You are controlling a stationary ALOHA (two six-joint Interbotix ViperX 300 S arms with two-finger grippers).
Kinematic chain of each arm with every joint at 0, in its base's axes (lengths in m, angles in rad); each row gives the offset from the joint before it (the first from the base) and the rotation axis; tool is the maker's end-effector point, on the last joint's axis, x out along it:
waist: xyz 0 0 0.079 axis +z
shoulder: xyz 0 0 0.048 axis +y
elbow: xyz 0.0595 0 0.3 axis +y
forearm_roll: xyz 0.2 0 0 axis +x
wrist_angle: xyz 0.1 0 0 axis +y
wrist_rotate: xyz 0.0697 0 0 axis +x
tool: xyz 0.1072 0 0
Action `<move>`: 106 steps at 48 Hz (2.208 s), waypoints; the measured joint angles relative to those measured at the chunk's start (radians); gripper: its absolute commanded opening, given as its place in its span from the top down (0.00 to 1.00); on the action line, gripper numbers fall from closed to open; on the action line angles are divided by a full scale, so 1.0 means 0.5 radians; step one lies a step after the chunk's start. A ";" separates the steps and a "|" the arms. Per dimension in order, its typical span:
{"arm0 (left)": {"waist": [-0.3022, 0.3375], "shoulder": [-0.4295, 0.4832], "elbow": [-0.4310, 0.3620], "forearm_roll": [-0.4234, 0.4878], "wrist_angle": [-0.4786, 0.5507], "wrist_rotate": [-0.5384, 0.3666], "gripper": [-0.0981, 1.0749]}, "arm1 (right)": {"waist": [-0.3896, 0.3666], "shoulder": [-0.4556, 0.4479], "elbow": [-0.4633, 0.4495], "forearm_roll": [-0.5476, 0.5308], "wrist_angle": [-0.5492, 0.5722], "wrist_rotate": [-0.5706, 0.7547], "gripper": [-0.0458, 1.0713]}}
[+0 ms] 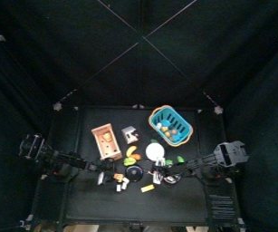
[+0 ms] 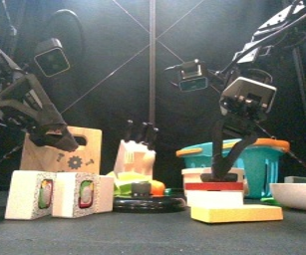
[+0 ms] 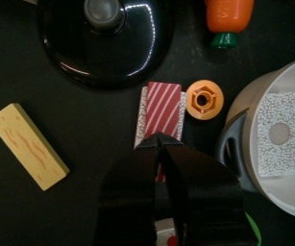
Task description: Grab salmon sushi
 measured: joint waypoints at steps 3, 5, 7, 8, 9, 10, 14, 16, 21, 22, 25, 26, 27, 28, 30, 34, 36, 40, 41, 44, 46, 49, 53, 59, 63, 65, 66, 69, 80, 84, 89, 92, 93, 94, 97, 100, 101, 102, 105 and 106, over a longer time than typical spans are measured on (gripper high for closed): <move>0.000 0.003 0.000 0.000 0.000 0.000 0.18 | 0.000 0.018 -0.006 0.000 -0.003 0.000 0.56; 0.000 0.000 0.000 0.000 0.000 0.000 0.18 | 0.000 0.028 -0.009 0.000 -0.006 0.000 0.56; 0.000 0.000 0.000 0.000 0.000 0.000 0.18 | 0.000 0.037 -0.015 0.003 -0.009 0.000 0.56; 0.000 0.000 0.000 0.000 0.000 0.000 0.18 | -0.003 0.040 -0.018 0.003 -0.009 0.000 0.56; 0.003 0.000 0.000 0.000 0.000 0.000 0.18 | -0.003 0.043 -0.021 0.003 -0.009 0.000 0.56; 0.000 0.003 -0.003 0.000 0.000 0.000 0.18 | -0.003 0.046 -0.021 0.003 -0.009 0.000 0.56; 0.000 0.003 0.000 0.000 0.000 0.000 0.18 | -0.003 0.046 -0.028 0.003 -0.009 0.000 0.56; 0.000 0.003 0.000 0.000 0.000 0.000 0.18 | -0.003 0.046 -0.028 0.003 -0.003 0.000 0.56; 0.000 0.003 -0.003 0.000 0.000 0.000 0.18 | -0.003 0.031 -0.043 0.006 0.049 -0.003 0.56; 0.000 0.003 0.000 0.000 0.000 -0.003 0.18 | -0.003 0.021 -0.043 0.006 0.083 0.000 0.56; 0.000 0.003 0.000 0.000 0.000 0.000 0.18 | -0.006 -0.028 -0.052 0.000 0.153 0.000 0.56; 0.000 0.003 0.000 -0.003 0.000 0.000 0.18 | -0.006 -0.046 -0.055 -0.003 0.172 0.000 0.56; 0.000 0.003 0.000 -0.003 0.000 0.000 0.18 | -0.006 -0.061 -0.061 -0.003 0.184 0.000 0.56; 0.000 0.003 0.000 -0.003 0.000 0.000 0.18 | -0.006 -0.086 -0.061 -0.003 0.199 0.000 0.56; 0.000 0.003 0.000 -0.003 0.000 -0.003 0.18 | -0.006 -0.126 -0.067 0.000 0.209 0.003 0.56; 0.000 0.003 0.000 0.000 0.000 0.000 0.18 | -0.009 -0.184 -0.064 0.012 0.215 0.003 0.56; 0.000 0.003 0.000 0.000 0.000 0.000 0.18 | -0.009 -0.193 -0.064 0.018 0.218 0.003 0.57; 0.000 0.003 0.000 0.000 0.000 -0.003 0.18 | -0.012 -0.193 -0.061 0.021 0.230 0.000 0.59; 0.000 0.003 -0.003 -0.003 0.000 0.000 0.18 | -0.015 -0.193 -0.058 0.025 0.233 0.003 0.59; 0.000 0.003 0.000 0.000 0.000 -0.003 0.18 | -0.037 -0.202 -0.074 0.025 0.282 0.000 0.61; 0.000 0.003 0.000 -0.003 0.000 -0.003 0.18 | -0.055 -0.215 -0.086 0.025 0.316 -0.003 0.62; 0.000 0.003 -0.003 0.000 0.000 -0.003 0.18 | -0.071 -0.242 -0.092 0.031 0.359 -0.018 0.63; 0.000 0.003 0.000 -0.003 0.000 0.000 0.18 | -0.064 -0.291 -0.092 0.074 0.426 -0.018 0.62; 0.000 0.003 -0.003 0.000 0.000 -0.003 0.18 | -0.021 -0.374 -0.061 0.181 0.488 -0.009 0.61; 0.000 0.003 0.000 0.000 0.000 -0.003 0.18 | -0.006 -0.393 0.015 0.245 0.399 0.006 0.58; 0.000 0.006 -0.003 0.000 0.000 -0.003 0.18 | -0.006 -0.393 0.052 0.288 0.316 0.006 0.54; 0.000 0.006 0.000 -0.003 0.000 -0.003 0.18 | -0.009 -0.393 0.064 0.310 0.279 0.006 0.52; 0.000 0.009 -0.003 0.000 0.000 0.000 0.18 | -0.018 -0.383 0.117 0.405 0.129 0.006 0.45; 0.000 0.009 -0.003 0.000 0.000 0.000 0.18 | -0.043 -0.279 0.163 0.482 -0.104 0.006 0.20; 0.000 0.009 -0.003 0.000 0.000 0.000 0.18 | -0.046 -0.202 0.160 0.479 -0.117 0.003 0.16; 0.003 0.009 0.000 -0.003 0.000 -0.003 0.18 | -0.052 -0.104 0.132 0.476 -0.117 -0.009 0.15; 0.000 0.009 0.000 0.000 0.000 0.000 0.18 | -0.061 -0.040 0.104 0.451 -0.114 -0.012 0.15; 0.000 0.012 0.000 0.000 0.000 0.000 0.18 | -0.061 -0.018 0.092 0.436 -0.114 -0.012 0.15; 0.000 0.012 0.000 0.000 0.000 -0.003 0.18 | -0.064 -0.003 0.086 0.423 -0.117 -0.009 0.15; 0.000 0.009 0.000 -0.003 0.000 0.000 0.18 | -0.071 0.049 0.058 0.365 -0.114 -0.003 0.16; 0.000 0.009 0.000 0.000 0.000 -0.003 0.18 | -0.074 0.092 0.031 0.322 -0.114 -0.003 0.16; 0.000 0.012 -0.003 0.000 0.000 0.000 0.18 | -0.074 0.101 0.025 0.313 -0.117 0.000 0.16; 0.000 0.009 -0.003 -0.003 0.000 0.000 0.18 | -0.074 0.114 0.015 0.307 -0.114 0.000 0.16; 0.000 0.009 0.000 -0.003 0.000 0.000 0.18 | -0.080 0.153 -0.012 0.295 -0.114 -0.003 0.17; 0.000 0.009 0.000 0.000 0.000 0.000 0.18 | -0.080 0.163 -0.015 0.288 -0.114 -0.003 0.17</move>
